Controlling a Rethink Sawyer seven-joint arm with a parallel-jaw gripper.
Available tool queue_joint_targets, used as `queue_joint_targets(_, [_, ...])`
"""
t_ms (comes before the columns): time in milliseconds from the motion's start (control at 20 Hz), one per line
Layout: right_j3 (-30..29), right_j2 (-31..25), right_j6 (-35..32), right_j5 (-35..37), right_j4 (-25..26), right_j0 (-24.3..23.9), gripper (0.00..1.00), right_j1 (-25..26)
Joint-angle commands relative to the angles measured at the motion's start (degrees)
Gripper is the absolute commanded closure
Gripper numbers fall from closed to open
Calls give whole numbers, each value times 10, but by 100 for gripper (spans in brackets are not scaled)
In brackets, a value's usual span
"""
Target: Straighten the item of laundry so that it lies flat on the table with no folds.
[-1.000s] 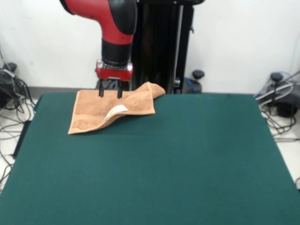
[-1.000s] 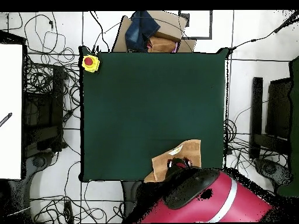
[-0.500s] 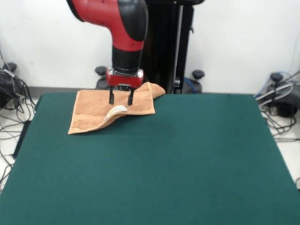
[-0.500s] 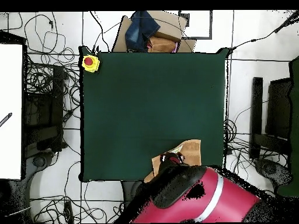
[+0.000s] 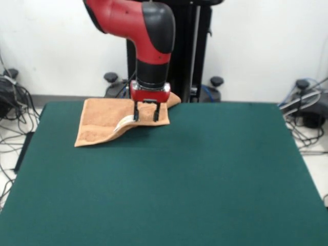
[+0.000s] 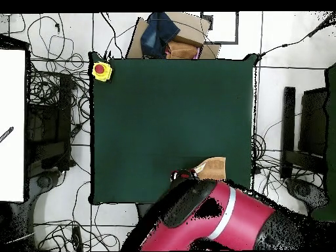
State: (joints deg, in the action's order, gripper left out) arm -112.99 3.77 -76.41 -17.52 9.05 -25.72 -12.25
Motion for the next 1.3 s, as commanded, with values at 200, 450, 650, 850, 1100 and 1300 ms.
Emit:
queue_joint_targets(200, [35,-39,-138,34,-54,25,0,29])
queue_joint_targets(450, [43,63,-133,92,-148,140,0,45])
queue_joint_targets(650, [57,137,-138,126,-246,244,0,82])
queue_joint_targets(850, [84,193,-138,152,-331,336,0,143])
queue_joint_targets(1100, [112,166,-141,122,-361,340,0,184])
queue_joint_targets(1300, [137,123,-143,65,-352,302,0,208])
